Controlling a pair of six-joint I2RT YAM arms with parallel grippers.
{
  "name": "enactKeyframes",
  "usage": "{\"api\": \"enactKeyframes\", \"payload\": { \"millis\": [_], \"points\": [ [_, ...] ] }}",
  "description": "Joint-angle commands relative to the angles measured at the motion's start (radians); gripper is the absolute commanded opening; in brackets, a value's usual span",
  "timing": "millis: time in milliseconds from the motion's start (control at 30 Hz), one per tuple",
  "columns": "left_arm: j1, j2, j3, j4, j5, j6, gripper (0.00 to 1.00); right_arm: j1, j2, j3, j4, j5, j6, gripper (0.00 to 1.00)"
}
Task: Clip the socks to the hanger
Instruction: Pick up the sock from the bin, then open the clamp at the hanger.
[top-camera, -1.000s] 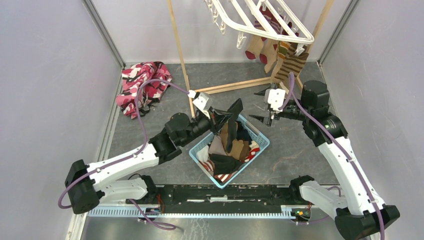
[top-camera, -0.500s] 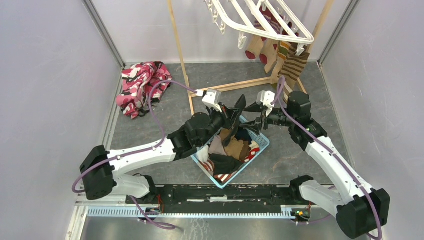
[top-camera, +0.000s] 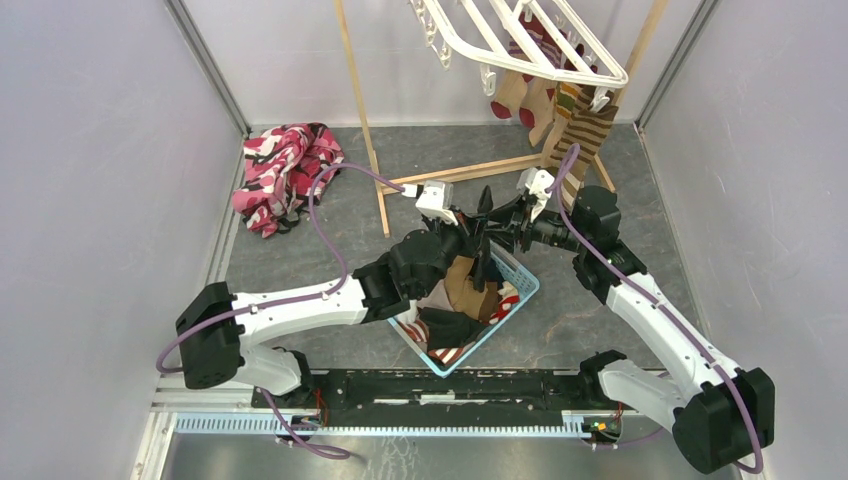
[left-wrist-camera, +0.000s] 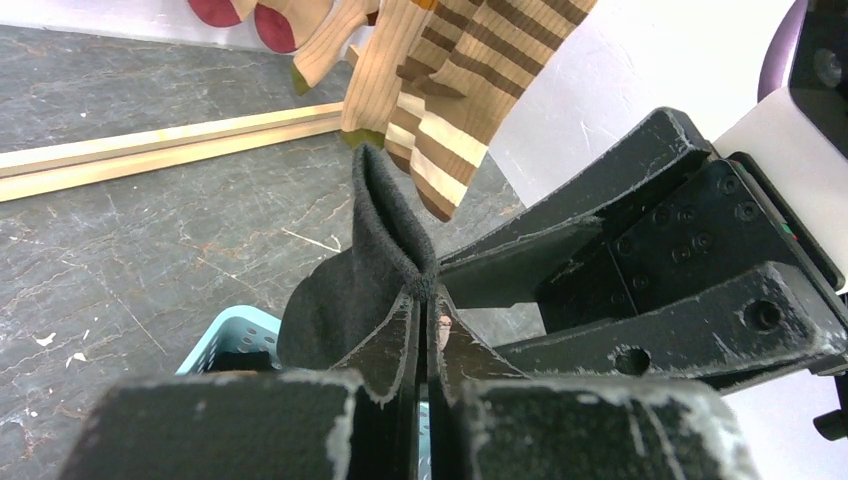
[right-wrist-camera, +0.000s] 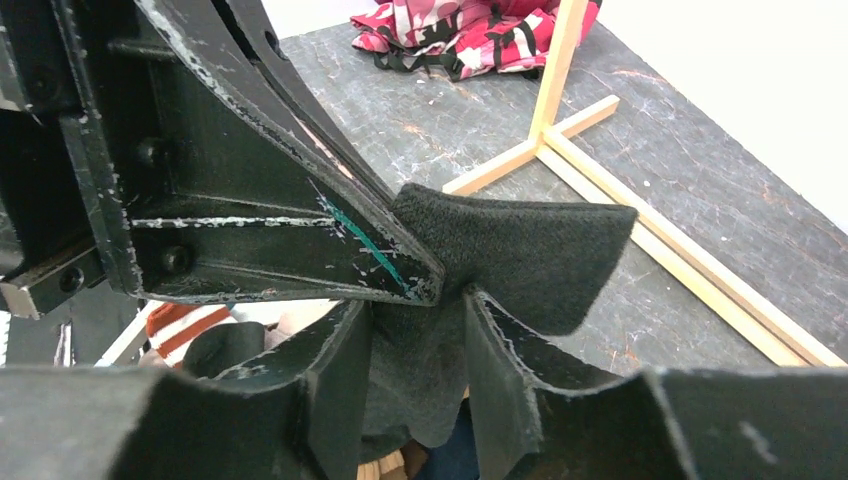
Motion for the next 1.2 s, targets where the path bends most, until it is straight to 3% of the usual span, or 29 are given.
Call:
{"api": "enactKeyframes", "payload": {
  "millis": [0, 267, 367, 500, 600, 633, 733, 800, 1000, 1167],
  "points": [
    [-0.010, 0.011, 0.048, 0.047, -0.053, -0.035, 0.05, 0.004, 0.002, -0.004, 0.062, 0.041, 0.059, 0.40],
    [-0.010, 0.005, 0.045, 0.047, -0.048, -0.042, 0.09, 0.005, -0.006, -0.013, 0.065, 0.024, 0.042, 0.18],
    [-0.010, 0.002, 0.048, 0.037, -0.033, -0.053, 0.16, 0.005, -0.009, -0.007, 0.059, -0.002, 0.024, 0.09],
    [-0.010, -0.026, 0.039, 0.008, -0.013, -0.059, 0.42, 0.004, -0.018, -0.007, 0.046, -0.027, -0.004, 0.02],
    [-0.008, -0.090, 0.004, -0.005, 0.014, -0.015, 0.73, -0.008, -0.030, -0.005, 0.033, -0.080, -0.040, 0.00],
    [-0.005, -0.136, -0.014, -0.003, 0.056, 0.029, 0.81, -0.018, -0.036, -0.003, 0.025, -0.109, -0.056, 0.00],
    [0.017, -0.265, -0.093, 0.028, 0.316, 0.215, 0.92, -0.060, -0.049, 0.008, -0.004, -0.188, -0.107, 0.00],
    [0.040, -0.333, -0.101, -0.025, 0.421, 0.248, 0.97, -0.076, -0.057, 0.011, -0.032, -0.218, -0.156, 0.00],
    [0.174, -0.360, 0.069, -0.297, 0.592, 0.278, 1.00, -0.095, -0.063, -0.003, -0.058, -0.251, -0.227, 0.00],
    [0.387, -0.249, 0.214, -0.280, 0.856, 0.173, 1.00, -0.106, -0.077, -0.024, -0.057, -0.261, -0.244, 0.00]
  ]
}}
